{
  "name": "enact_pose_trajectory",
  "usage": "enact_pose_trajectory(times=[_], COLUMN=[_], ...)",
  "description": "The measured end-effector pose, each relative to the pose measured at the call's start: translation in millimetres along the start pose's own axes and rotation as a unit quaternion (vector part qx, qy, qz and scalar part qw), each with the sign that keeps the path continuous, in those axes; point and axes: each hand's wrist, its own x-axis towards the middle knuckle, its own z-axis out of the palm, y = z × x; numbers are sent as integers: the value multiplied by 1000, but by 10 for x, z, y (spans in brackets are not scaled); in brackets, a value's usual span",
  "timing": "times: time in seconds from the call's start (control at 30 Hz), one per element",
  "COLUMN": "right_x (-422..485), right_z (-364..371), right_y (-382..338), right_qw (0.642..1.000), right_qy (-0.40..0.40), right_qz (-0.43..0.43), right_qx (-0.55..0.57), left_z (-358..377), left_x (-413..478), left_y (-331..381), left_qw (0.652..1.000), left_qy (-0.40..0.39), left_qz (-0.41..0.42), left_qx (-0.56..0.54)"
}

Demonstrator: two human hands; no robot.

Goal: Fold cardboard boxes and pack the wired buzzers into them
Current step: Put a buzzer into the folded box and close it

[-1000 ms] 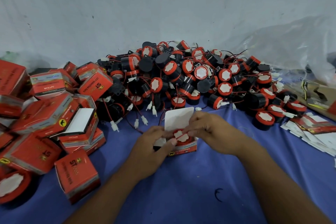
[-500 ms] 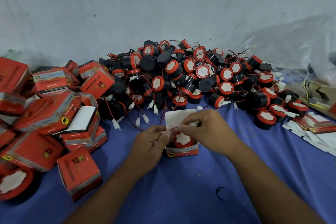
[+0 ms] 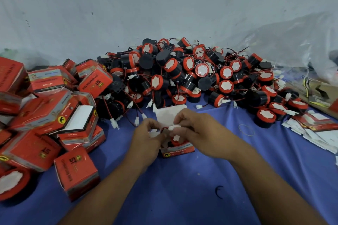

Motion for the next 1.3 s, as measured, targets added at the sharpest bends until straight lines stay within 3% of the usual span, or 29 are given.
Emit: enact_pose_trajectory(times=[0.17,0.37,0.57,0.63,0.83,0.9,1.03,1.13,1.23,1.3], right_x=[56,67,76,71,44,40,41,61,51,14], right_z=[152,267,216,227,298,301,307,327,324,332], right_y=[-83,-64,30,41,-27,-50,-35,18,112,160], right_qw=[993,974,989,991,977,976,972,964,973,976], right_qy=[34,-19,-73,-87,-107,-95,-83,-82,-64,-29], right_qz=[-19,17,-39,-20,24,24,23,29,10,-15], right_qx=[-108,-226,-125,-98,-182,-192,-219,-250,-223,-213], left_z=[-55,-76,-88,-80,57,133,159,114,116,125], left_x=[45,-17,-11,-18,36,30,-132,-224,-232,-203], left_y=[-5,-43,-82,-78,15,38,-55,-87,-56,-89], left_qw=[998,998,998,999,996,996,993,987,947,919], left_qy=[-1,-47,-45,-39,35,55,115,78,32,31], left_qz=[-52,30,24,26,-70,-68,24,128,268,314], left_qx=[-21,-18,-29,-24,30,17,19,57,174,236])
